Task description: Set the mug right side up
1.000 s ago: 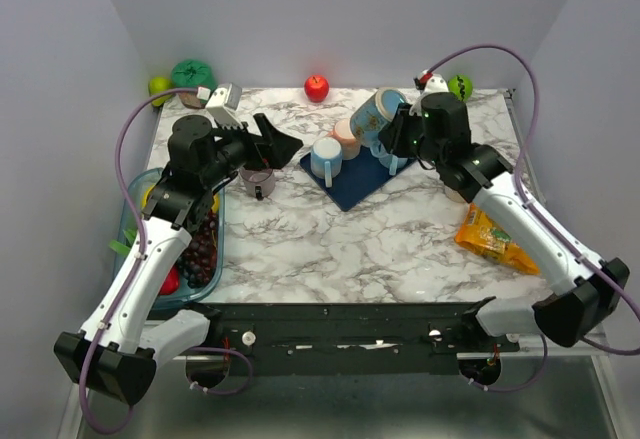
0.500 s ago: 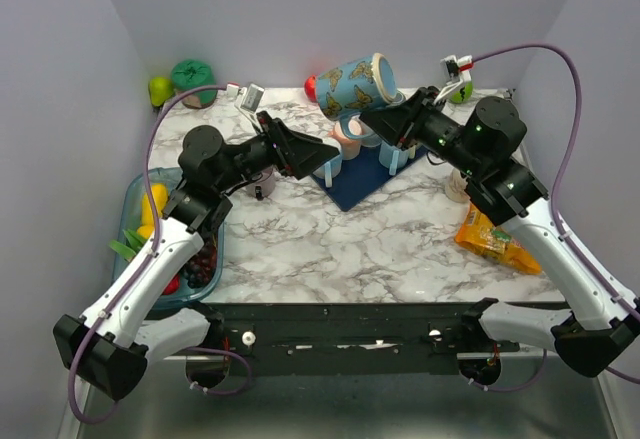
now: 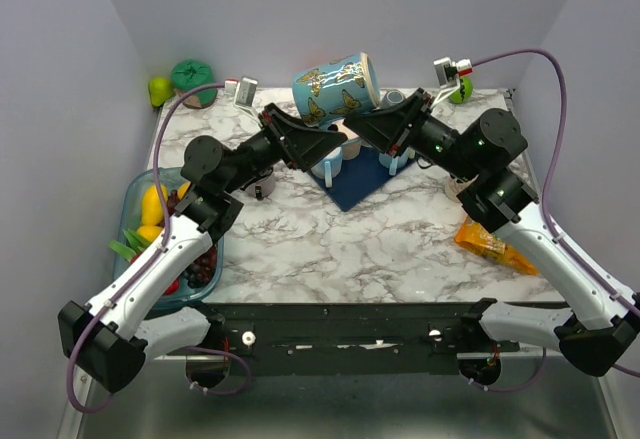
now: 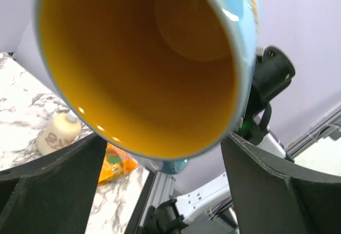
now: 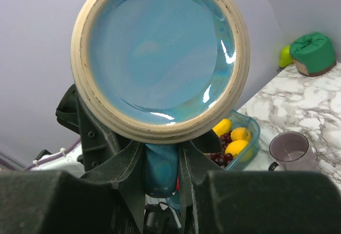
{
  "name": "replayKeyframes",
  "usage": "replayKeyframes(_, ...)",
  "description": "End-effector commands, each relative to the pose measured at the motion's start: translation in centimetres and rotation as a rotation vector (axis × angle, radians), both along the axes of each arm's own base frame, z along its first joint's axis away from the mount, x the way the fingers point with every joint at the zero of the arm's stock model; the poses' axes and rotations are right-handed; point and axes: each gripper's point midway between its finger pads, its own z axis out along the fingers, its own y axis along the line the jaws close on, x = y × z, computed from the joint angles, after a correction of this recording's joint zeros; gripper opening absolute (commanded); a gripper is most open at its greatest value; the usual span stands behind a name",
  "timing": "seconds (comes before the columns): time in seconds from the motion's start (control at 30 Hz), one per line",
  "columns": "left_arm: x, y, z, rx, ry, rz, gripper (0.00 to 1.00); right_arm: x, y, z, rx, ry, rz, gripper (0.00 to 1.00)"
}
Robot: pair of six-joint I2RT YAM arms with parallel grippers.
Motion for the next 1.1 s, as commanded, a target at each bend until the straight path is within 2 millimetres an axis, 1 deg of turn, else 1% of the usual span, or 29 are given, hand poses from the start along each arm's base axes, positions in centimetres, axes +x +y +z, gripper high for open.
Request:
replayKeyframes(0.0,0.8,0.5,2.2,-0.132,0.028,0.030,0.87,-3.8,-2.2,7.1,0.188,-0.207,0.034,0.01)
replayKeyframes(0.03,0.7,0.5,2.5,-0.141,0.025,0.028,0.81,-3.8,-2.2,7.2,0.193,-0.211,0.032,0.01)
replayKeyframes(0.1,0.8,0.5,2.7,-0.155,0.031,0.028,0.75,-4.0,-2.3,7.1,0.201,-0.210,0.038,0.01)
replayKeyframes(0.13,0.8,0.5,2.8,-0.162,0.034,0.034,0.69,-4.1,-2.3,7.2,0.208,-0.215,0.039,0.01)
replayKeyframes(0.17,0.8,0.6,3.0,-0.170,0.034,0.035,0.67,-4.3,-2.3,7.3,0.213,-0.216,0.046,0.01)
replayKeyframes(0.2,0.9,0.6,3.0,-0.174,0.036,0.038,0.65,-4.1,-2.2,6.9,0.212,-0.207,0.048,0.01)
replayKeyframes(0.27,0.9,0.5,3.4,-0.185,0.037,0.039,0.62,-4.3,-2.2,6.9,0.219,-0.213,0.055,0.01)
replayKeyframes(0.37,0.9,0.4,3.7,-0.203,0.049,0.037,0.61,-4.2,-1.9,6.4,0.221,-0.216,0.060,0.01)
replayKeyframes(0.43,1.1,0.1,3.6,-0.202,0.056,0.027,0.59,-4.4,-1.7,6.2,0.217,-0.221,0.061,0.01)
replayKeyframes(0.47,0.9,0.0,3.9,-0.202,0.050,0.018,0.58,-4.3,-1.5,5.9,0.206,-0.230,0.055,0.01)
replayKeyframes(0.57,0.9,-0.5,4.0,-0.200,0.052,-0.002,0.53,-4.4,-1.3,5.4,0.205,-0.231,0.062,0.01)
replayKeyframes(0.6,0.9,-0.7,3.9,-0.198,0.055,-0.006,0.49,-4.5,-1.2,5.4,0.205,-0.230,0.065,0.01)
replayKeyframes(0.77,0.9,-0.9,4.1,-0.204,0.052,-0.012,0.36,-4.5,-0.9,4.8,0.202,-0.219,0.078,0.01)
replayKeyframes(0.8,0.9,-0.9,4.1,-0.205,0.050,-0.011,0.32,-4.4,-0.8,4.6,0.199,-0.215,0.080,0.01)
replayKeyframes(0.87,0.9,-1.0,4.2,-0.204,0.045,-0.013,0.29,-4.5,-0.7,4.5,0.203,-0.211,0.084,0.01)
replayKeyframes(0.97,0.9,-1.0,4.5,-0.209,0.038,-0.015,0.19,-4.4,-0.5,4.2,0.194,-0.204,0.092,0.01)
replayKeyframes(1.0,1.0,-1.0,4.4,-0.208,0.039,-0.015,0.10,-4.3,-0.4,4.0,0.190,-0.202,0.093,0.01)
replayKeyframes(1.03,1.0,-1.1,4.4,-0.203,0.032,-0.016,0.04,-4.2,-0.2,3.8,0.185,-0.196,0.093,0.01)
replayKeyframes(1.07,0.8,-1.1,4.6,-0.200,0.027,-0.019,0.00,-4.1,-0.2,3.7,0.181,-0.191,0.092,0.01)
